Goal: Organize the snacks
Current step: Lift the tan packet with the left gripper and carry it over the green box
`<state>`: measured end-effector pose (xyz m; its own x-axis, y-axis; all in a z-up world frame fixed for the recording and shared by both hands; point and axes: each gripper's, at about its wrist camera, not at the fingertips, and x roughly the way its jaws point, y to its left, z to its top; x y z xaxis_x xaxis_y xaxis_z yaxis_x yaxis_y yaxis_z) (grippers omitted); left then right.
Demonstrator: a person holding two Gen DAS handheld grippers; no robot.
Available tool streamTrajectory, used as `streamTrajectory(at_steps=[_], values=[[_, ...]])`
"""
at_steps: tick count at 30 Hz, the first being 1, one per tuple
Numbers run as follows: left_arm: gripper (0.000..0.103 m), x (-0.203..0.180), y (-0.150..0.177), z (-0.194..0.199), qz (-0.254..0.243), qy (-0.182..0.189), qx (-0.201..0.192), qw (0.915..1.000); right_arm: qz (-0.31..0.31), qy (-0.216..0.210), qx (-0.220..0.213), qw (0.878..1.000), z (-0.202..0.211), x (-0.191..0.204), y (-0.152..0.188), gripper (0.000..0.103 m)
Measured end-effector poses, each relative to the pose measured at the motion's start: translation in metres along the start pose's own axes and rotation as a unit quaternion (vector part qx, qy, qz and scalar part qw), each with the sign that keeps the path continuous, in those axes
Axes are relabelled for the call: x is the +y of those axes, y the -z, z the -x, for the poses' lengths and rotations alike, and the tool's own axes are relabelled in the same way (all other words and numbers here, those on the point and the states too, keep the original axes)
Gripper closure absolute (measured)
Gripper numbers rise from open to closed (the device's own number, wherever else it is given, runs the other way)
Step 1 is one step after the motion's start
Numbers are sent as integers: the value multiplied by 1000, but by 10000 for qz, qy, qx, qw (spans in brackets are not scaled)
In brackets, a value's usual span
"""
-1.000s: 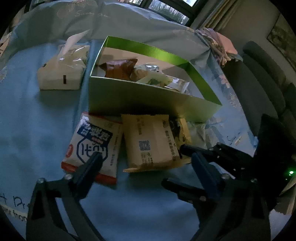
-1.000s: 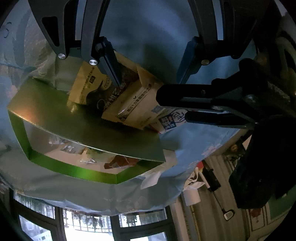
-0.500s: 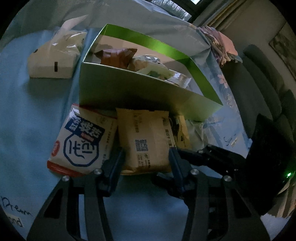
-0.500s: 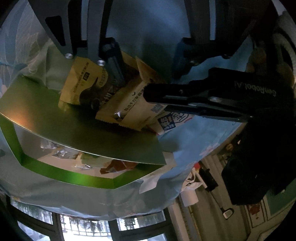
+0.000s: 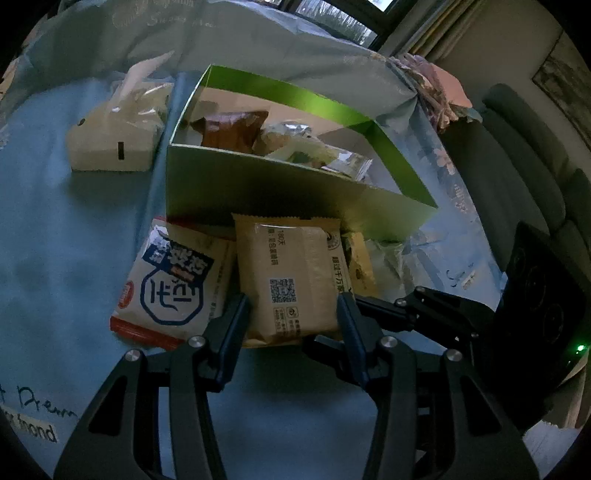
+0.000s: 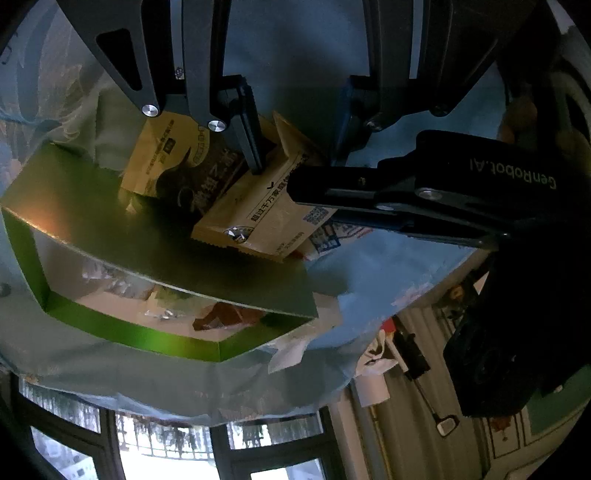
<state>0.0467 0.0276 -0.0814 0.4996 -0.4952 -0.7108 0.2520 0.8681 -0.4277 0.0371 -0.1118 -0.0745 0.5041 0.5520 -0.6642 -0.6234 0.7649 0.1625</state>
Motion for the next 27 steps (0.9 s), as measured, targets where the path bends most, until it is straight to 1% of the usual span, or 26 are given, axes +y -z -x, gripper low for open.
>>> streamTrajectory(at_steps=[13,20,27], values=[[54,-16,-8,16,-155,120,-309,9993,106,211,-298,9993,23,7,-9,66],[53,-27,-20,17,-272,142,-475,9984,120,343,-484,9982,33,4,-18,66],[53,-42,-38,13,-454,128,-612,9970,81,517,-713,9961,45,-4,-27,66]])
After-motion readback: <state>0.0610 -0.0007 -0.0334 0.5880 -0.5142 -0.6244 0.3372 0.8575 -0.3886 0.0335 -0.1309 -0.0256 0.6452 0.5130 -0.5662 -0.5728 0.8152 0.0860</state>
